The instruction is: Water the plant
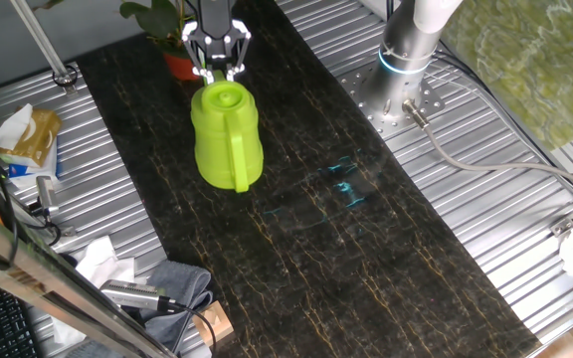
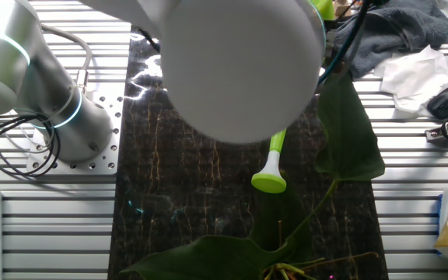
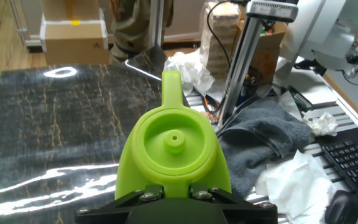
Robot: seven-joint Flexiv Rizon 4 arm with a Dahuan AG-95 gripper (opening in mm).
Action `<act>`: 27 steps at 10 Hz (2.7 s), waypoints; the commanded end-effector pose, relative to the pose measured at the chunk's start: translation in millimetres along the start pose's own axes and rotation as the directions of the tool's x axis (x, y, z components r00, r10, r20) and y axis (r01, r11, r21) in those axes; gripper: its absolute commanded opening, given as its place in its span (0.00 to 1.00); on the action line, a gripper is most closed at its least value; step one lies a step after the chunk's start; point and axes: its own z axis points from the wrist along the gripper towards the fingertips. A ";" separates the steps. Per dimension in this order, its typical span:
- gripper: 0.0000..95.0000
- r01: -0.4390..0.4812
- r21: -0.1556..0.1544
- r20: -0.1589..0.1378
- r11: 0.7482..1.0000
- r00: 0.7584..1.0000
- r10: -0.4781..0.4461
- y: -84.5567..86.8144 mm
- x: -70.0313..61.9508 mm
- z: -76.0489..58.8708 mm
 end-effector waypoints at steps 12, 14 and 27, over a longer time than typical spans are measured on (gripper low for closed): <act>0.00 -0.016 0.005 0.065 1.000 0.998 0.016 3.0 -1.3 -10.4; 0.00 -0.021 0.006 0.080 1.000 0.997 0.021 2.2 -2.1 -9.9; 0.00 0.003 0.011 0.094 1.000 0.996 -0.004 -4.4 -0.2 -8.0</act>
